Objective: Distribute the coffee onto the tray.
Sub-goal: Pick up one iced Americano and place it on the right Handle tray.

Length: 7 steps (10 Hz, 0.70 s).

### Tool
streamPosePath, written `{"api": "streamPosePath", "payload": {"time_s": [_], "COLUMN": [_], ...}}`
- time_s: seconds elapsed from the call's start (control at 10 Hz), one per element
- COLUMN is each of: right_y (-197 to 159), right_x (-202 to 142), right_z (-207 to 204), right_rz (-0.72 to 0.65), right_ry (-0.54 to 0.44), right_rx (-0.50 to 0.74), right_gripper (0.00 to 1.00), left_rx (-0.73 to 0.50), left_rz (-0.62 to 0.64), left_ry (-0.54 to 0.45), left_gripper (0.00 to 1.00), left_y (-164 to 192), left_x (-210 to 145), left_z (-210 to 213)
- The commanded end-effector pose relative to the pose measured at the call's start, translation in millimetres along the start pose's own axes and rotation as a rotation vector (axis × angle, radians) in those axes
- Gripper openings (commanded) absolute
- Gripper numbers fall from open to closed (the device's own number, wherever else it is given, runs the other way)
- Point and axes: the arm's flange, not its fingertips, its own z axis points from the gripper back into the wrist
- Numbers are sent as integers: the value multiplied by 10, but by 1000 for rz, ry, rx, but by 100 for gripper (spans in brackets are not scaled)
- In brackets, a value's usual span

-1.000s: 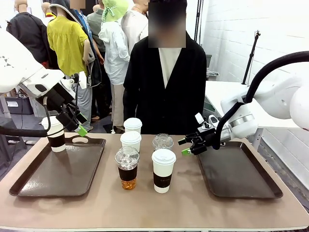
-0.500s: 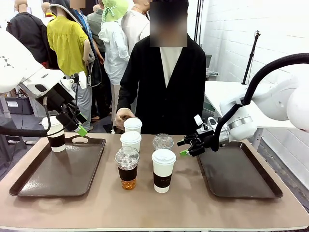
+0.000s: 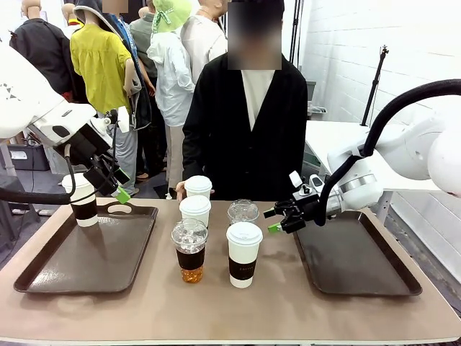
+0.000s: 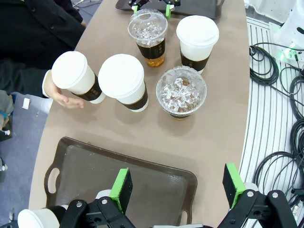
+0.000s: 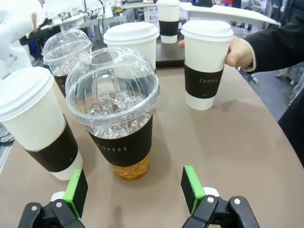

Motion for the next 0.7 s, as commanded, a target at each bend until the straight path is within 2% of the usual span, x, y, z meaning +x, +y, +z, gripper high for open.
{"api": "streamPosePath", "payload": {"time_s": [0.0, 0.6], "right_y": [-33, -63], "right_x": [-28, -108], "right_z": [-117, -310], "right_rz": [12, 18], "right_ry": [-36, -85], "right_rx": [-24, 6], "right_gripper": [100, 100], "left_rx": [-12, -12], "left_rz": [-15, -15], "left_ry": [-24, -24], "left_gripper": [100, 100], "left_y": [16, 16], "left_x": [-18, -18], "left_z": [6, 6]}}
